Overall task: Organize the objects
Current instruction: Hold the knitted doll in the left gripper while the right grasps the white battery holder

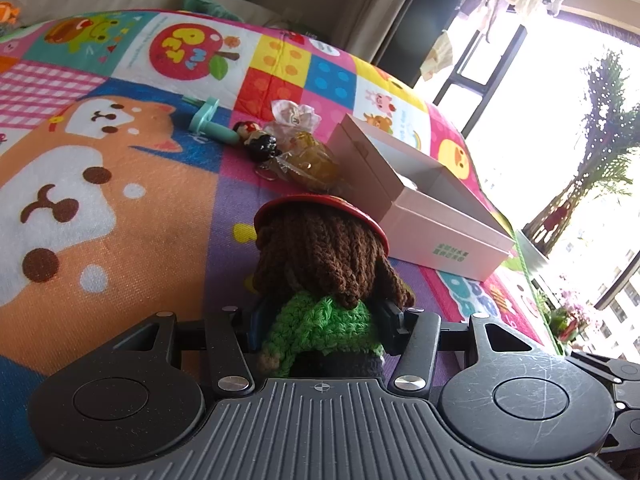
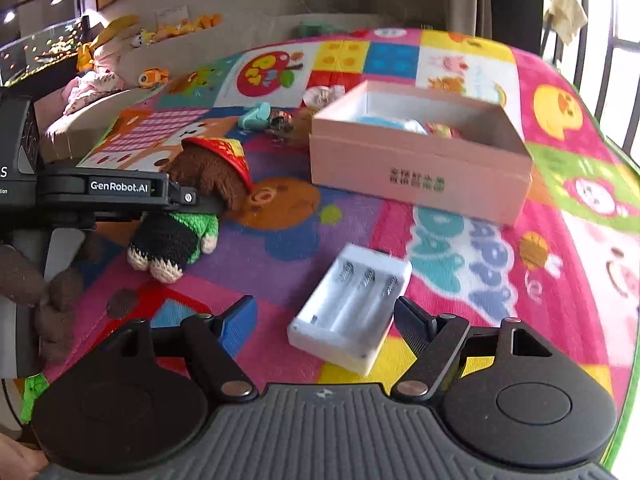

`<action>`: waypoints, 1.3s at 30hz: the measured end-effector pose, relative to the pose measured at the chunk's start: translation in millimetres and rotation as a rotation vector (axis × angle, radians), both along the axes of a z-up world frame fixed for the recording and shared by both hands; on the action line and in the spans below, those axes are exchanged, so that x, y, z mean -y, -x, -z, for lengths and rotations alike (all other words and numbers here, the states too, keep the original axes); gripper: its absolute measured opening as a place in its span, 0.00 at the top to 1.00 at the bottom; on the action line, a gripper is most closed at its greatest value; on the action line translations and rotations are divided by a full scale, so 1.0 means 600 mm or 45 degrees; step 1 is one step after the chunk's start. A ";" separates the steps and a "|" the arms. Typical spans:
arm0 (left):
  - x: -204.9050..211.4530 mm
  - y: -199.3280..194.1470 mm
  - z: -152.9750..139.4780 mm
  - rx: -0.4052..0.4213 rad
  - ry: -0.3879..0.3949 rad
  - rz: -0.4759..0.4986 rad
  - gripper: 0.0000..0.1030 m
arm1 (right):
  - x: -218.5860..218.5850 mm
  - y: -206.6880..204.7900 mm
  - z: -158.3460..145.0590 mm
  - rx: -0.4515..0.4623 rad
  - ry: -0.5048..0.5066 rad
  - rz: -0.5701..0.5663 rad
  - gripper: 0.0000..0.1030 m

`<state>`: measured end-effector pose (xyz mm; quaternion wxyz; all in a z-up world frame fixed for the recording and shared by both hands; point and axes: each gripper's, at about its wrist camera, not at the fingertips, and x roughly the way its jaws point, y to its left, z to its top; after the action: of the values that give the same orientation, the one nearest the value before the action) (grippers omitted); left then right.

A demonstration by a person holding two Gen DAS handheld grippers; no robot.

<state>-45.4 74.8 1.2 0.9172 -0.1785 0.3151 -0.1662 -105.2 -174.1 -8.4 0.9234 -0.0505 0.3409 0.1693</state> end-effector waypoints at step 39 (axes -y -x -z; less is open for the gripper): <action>-0.002 -0.003 -0.002 -0.009 0.028 -0.005 0.45 | -0.027 -0.026 0.012 0.001 0.035 0.022 0.54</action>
<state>-43.8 75.9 2.5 0.9144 -0.1896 0.3162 -0.1673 -89.7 -157.7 -15.6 0.9241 -0.0604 0.3433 0.1566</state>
